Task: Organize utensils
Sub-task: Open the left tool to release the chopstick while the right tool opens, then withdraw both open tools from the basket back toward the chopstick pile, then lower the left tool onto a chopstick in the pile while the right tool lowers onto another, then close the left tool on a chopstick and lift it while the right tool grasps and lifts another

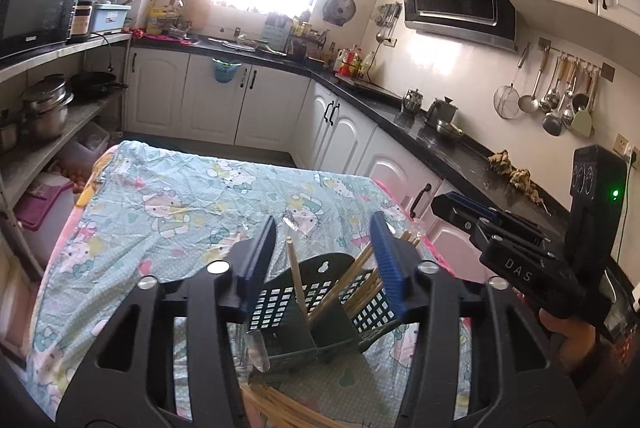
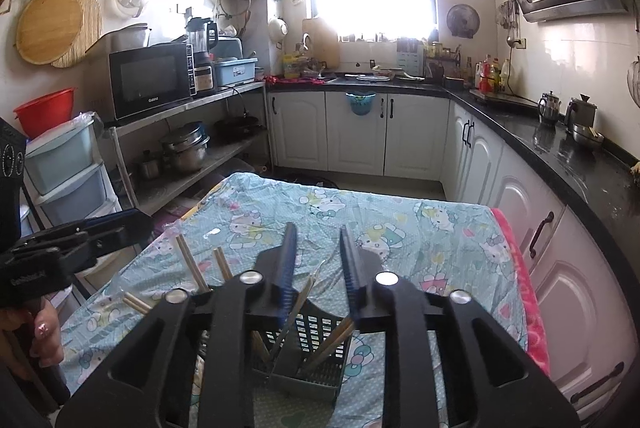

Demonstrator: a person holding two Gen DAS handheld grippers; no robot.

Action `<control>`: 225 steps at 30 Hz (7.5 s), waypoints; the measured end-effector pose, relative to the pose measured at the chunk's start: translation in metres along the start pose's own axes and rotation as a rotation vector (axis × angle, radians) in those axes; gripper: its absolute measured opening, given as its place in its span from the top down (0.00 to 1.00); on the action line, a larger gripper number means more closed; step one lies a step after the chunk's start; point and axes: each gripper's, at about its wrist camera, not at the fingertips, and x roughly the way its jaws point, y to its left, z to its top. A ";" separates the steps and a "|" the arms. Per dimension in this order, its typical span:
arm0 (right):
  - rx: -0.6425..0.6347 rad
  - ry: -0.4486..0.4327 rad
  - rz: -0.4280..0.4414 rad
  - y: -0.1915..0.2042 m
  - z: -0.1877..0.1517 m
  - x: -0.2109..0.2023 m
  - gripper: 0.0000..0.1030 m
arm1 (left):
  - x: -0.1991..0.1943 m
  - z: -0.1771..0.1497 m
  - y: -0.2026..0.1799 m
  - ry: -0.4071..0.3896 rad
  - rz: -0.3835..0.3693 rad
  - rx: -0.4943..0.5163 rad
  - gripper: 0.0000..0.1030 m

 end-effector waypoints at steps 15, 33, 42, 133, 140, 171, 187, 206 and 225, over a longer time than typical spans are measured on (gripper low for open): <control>-0.055 -0.075 -0.023 0.011 -0.011 -0.043 0.40 | -0.052 -0.011 0.010 -0.059 0.049 -0.029 0.10; -0.056 -0.081 -0.021 0.027 -0.049 -0.078 0.21 | -0.079 -0.060 0.027 -0.023 0.121 -0.069 0.10; -0.059 -0.066 -0.011 0.037 -0.063 -0.085 0.16 | -0.093 -0.077 0.044 -0.014 0.156 -0.108 0.10; -0.234 0.427 0.149 0.078 -0.179 0.044 0.54 | 0.044 -0.157 0.107 0.379 0.075 -0.389 0.68; -0.225 0.466 0.160 0.079 -0.176 0.059 0.59 | 0.054 -0.153 0.114 0.389 0.041 -0.435 0.68; -0.190 0.568 0.255 0.124 -0.162 0.129 0.81 | 0.066 -0.170 0.134 0.421 0.006 -0.466 0.97; -0.150 0.536 0.306 0.127 -0.160 0.100 0.95 | 0.024 -0.162 0.130 0.331 -0.014 -0.416 0.98; -0.102 0.238 0.301 0.107 -0.101 0.010 0.95 | -0.037 -0.097 0.066 0.154 -0.133 -0.285 0.98; -0.090 0.043 0.269 0.086 -0.059 -0.046 0.95 | -0.059 -0.040 -0.005 0.084 -0.217 -0.113 0.99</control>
